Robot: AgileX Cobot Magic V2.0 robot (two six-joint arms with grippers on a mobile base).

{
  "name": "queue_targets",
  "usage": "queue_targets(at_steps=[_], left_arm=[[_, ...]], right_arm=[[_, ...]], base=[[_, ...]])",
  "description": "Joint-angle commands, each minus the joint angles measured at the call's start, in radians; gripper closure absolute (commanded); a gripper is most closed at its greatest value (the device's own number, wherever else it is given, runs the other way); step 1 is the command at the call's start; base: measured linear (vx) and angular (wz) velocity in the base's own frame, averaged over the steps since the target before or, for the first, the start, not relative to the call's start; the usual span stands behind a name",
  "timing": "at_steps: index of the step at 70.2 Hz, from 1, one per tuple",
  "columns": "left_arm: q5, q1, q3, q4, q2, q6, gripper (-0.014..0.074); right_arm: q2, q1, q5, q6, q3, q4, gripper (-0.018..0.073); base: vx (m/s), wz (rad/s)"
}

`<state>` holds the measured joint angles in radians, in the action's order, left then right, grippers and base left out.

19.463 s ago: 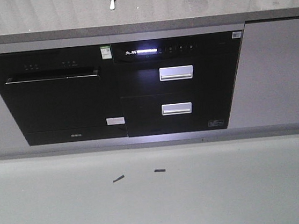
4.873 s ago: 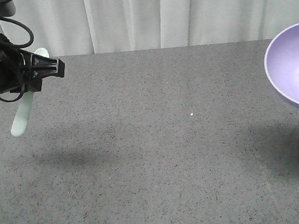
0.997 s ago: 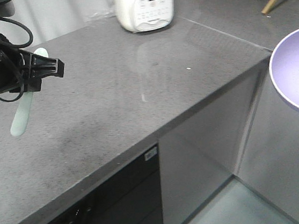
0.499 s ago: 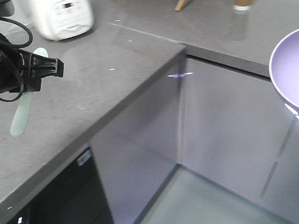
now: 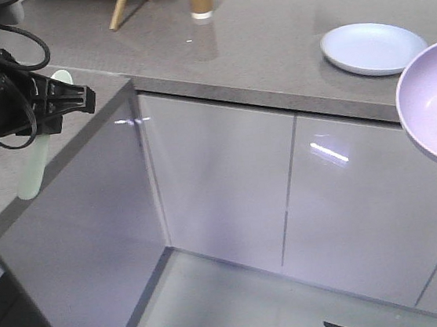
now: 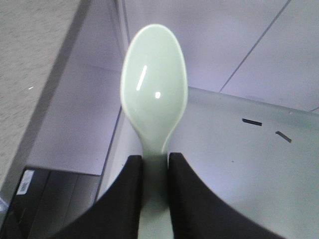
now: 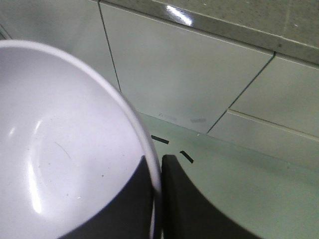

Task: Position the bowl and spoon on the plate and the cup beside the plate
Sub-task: 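Drive the base to the counter with the pale blue plate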

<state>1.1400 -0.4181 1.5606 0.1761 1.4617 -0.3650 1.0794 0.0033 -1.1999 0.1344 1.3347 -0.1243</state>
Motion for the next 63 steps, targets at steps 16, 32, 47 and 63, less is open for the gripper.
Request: queue_targets(at_steps=[16,32,47,63], left_arm=[[-0.046,-0.004,0.026,0.011,-0.038,-0.003,0.0603],[-0.046,-0.004,0.026,0.011,-0.038,-0.003,0.0603],[-0.046,-0.004,0.026,0.011,-0.038,-0.003,0.0603],[-0.046,-0.004,0.026,0.011,-0.038,-0.003,0.0603]], right_arm=[[-0.017,-0.002,0.048,-0.003,0.028,-0.011,0.0566],[-0.017,-0.002,0.048,-0.003,0.028,-0.011,0.0566],[-0.017,-0.002,0.048,-0.003,0.028,-0.011,0.0566],[-0.017,-0.002,0.048,-0.003,0.028,-0.011,0.0566]], base=[[0.03,-0.25],[0.07,-0.16],[0.12,-0.22],[0.17,-0.16]])
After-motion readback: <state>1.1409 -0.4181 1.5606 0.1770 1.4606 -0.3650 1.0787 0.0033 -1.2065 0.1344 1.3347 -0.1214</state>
